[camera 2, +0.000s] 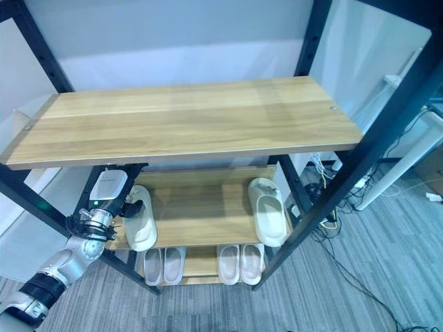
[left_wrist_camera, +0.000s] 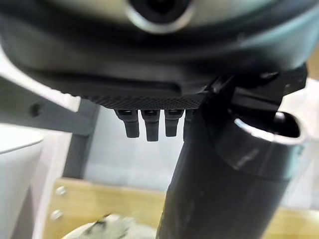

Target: Arrange the slippers neatly on the shoe rack.

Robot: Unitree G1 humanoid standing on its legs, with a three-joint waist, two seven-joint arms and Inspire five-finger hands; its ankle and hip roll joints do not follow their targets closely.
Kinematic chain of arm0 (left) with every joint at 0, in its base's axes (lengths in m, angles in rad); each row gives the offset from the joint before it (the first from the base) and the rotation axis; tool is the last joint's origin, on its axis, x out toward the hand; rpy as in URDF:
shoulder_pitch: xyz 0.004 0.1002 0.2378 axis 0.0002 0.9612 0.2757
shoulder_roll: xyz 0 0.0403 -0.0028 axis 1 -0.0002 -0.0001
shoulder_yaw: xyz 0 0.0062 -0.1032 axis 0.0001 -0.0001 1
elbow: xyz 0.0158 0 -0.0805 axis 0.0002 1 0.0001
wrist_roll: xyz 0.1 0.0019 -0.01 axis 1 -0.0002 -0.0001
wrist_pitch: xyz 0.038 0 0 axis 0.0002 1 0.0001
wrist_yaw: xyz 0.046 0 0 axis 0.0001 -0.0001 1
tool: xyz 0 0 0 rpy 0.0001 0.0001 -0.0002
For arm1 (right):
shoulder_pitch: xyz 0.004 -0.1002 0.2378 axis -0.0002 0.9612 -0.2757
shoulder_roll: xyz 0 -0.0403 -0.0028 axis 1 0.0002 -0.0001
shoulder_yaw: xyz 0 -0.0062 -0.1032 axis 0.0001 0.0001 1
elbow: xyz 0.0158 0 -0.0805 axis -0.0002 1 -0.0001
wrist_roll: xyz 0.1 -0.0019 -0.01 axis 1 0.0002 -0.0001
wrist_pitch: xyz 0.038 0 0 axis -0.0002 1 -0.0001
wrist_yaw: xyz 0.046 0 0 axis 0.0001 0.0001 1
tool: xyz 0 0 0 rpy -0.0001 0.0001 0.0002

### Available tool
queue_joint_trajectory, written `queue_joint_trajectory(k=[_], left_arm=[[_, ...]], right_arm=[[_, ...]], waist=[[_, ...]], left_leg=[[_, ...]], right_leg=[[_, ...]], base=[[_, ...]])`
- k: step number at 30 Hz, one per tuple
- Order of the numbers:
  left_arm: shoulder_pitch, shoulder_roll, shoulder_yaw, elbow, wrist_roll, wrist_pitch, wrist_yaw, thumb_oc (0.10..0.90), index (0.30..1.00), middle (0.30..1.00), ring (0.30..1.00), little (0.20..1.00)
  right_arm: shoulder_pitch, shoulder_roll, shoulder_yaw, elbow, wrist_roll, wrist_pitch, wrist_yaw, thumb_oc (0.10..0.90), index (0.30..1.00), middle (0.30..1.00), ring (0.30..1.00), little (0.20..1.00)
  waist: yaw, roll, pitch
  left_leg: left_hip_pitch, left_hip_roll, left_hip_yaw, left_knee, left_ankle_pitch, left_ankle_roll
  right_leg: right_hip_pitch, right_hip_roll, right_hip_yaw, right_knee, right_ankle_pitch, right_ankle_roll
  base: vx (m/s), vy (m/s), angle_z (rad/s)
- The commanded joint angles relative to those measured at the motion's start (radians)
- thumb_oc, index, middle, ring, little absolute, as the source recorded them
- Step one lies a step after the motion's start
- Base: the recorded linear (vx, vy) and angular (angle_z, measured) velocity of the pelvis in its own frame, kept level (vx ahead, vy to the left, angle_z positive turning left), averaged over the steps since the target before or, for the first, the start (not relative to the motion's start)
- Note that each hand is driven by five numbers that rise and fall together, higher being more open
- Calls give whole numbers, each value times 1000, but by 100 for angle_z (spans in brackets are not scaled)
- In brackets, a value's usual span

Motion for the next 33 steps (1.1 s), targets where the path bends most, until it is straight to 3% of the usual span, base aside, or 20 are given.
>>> queue_joint_trajectory(k=[1, 16, 17, 18, 22, 33], left_arm=[[-169, 29, 55, 42, 34, -2, 74, 800, 900, 900, 900, 900], [-197, -26, -9, 151, 91, 33, 75, 800, 900, 900, 900, 900], [-208, -41, -17, 185, 70, 34, 71, 467, 401, 401, 401, 401], [-210, -43, -18, 187, 69, 34, 72, 400, 300, 300, 300, 300], [-249, -71, -39, 226, -14, 23, 51, 400, 300, 300, 300, 300], [-291, -135, -127, 284, 5, 10, 54, 400, 300, 300, 300, 300]], right_arm=[[16, -27, 3, -22, -14, -21, -44, 800, 900, 900, 900, 900], [1, -26, 13, -22, -9, -19, -49, 800, 900, 900, 900, 900], [-4, -31, 15, -25, -8, -18, -50, 800, 900, 900, 900, 900], [-5, -31, 14, -26, -8, -18, -49, 800, 900, 900, 900, 900], [-22, -38, 14, -28, 2, -8, -50, 800, 900, 900, 900, 900], [-26, -40, 17, 1, 13, -6, -58, 800, 900, 900, 900, 900]], waist=[[4, -27, -30], [-2, -32, -27], [-6, -32, -26], [-6, -32, -26], [-11, -28, -20], [-22, -26, -39]], left_leg=[[19, -46, -27, 3, -94, -7], [12, -44, -26, 3, -96, -7], [10, -44, -25, 3, -95, -7], [9, -44, -25, 3, -95, -7], [-18, -44, -23, 3, -85, -6], [-74, -43, -19, 3, -75, -7]], right_leg=[[-12, 7, 11, 12, -27, 76], [-21, 6, 10, 12, -29, 74], [-24, 6, 9, 12, -27, 74], [-24, 6, 9, 12, -27, 74], [-58, 5, 14, 12, -15, 76], [-116, 5, 19, 12, -5, 75]], base=[[0, 0, 0], [2, -1, 0], [0, 0, 0], [0, 0, 0], [0, 0, 0], [0, -1, -1]])
